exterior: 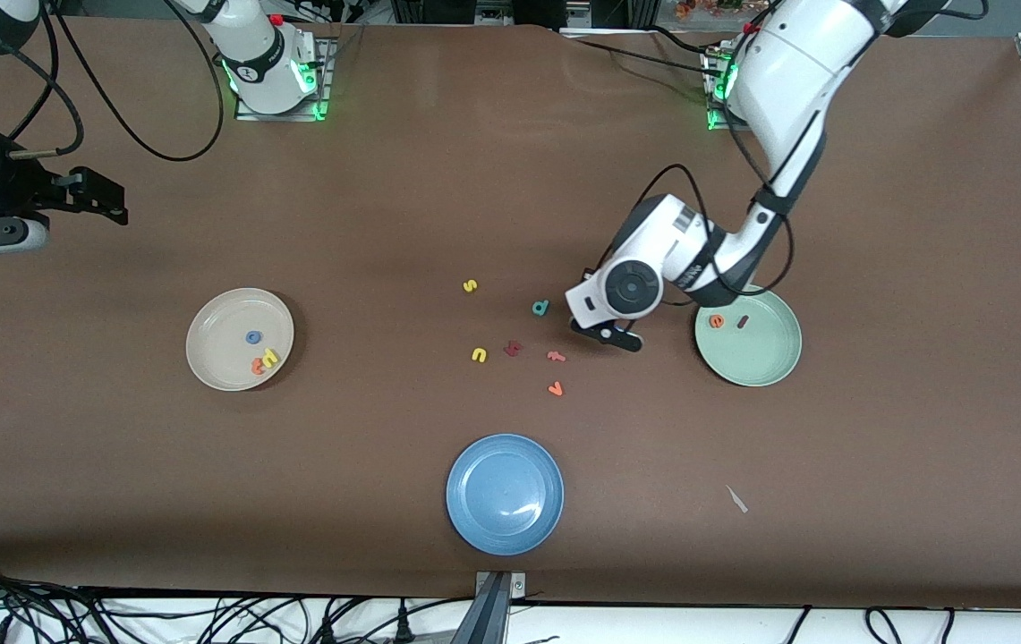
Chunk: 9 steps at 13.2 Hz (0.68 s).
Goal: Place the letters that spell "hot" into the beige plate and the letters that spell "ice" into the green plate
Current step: 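Carry the teal c to the green plate with the left gripper and release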
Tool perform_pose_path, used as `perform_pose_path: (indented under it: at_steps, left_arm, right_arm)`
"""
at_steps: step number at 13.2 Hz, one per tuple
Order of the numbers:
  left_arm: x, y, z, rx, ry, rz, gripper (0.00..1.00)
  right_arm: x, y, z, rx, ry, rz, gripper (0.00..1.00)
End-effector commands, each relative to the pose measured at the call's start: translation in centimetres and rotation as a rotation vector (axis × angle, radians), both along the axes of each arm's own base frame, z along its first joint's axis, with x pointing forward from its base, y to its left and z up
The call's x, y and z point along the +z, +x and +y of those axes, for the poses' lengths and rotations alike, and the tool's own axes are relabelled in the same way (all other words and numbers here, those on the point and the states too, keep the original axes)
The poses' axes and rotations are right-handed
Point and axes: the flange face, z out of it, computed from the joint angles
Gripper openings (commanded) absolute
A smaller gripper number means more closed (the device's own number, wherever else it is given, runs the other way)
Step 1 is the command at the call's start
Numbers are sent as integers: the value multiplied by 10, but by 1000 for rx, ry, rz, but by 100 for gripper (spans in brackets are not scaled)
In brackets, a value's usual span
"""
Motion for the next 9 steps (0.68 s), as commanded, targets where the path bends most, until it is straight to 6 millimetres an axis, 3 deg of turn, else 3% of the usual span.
perform_pose_path:
  at_steps: [1, 5, 7, 9]
  left_arm:
    - [30, 14, 36, 19, 29, -1, 4]
    - [50, 45, 127, -45, -38, 40, 4]
    - [41, 55, 174, -46, -74, 60, 4]
    - [25, 53, 183, -36, -74, 87, 6]
  right_arm:
    - [6, 3, -9, -31, 14, 6, 100]
    - [7, 2, -3, -29, 12, 4, 100]
    - [0, 5, -5, -34, 10, 14, 100]
    - [1, 5, -1, -22, 0, 11, 100]
